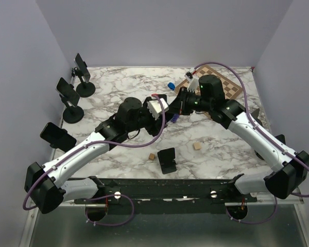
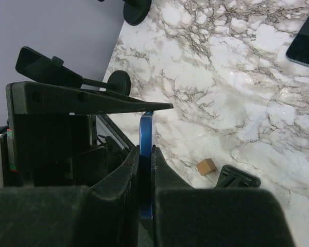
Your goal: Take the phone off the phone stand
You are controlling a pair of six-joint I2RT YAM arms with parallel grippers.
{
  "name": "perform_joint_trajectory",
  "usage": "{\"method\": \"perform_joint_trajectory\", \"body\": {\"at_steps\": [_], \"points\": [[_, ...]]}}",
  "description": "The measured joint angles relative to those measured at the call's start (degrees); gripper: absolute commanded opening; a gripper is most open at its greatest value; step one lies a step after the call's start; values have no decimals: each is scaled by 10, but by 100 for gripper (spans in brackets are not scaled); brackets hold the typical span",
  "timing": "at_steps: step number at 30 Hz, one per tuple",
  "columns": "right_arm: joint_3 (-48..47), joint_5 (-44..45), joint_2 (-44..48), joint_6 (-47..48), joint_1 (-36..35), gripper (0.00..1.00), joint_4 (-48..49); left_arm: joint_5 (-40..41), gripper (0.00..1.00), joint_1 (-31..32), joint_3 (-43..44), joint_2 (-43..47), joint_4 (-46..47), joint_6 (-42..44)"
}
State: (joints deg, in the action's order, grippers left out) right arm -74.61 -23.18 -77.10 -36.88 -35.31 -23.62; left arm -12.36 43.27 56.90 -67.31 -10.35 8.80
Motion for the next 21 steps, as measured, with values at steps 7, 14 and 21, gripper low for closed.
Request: {"method": "perform_joint_trajectory", "body": {"at_steps": [7,14,21], "points": [[1,5,5,0,-2,17,0,3,21,3,10,-3,-10,0],[11,17,17,-6,-9,100,4,40,0,4,15,-9,-24,-9],[2,150,68,-5,-11,100,-37,86,0,3,7,-17,-17,-39]]}}
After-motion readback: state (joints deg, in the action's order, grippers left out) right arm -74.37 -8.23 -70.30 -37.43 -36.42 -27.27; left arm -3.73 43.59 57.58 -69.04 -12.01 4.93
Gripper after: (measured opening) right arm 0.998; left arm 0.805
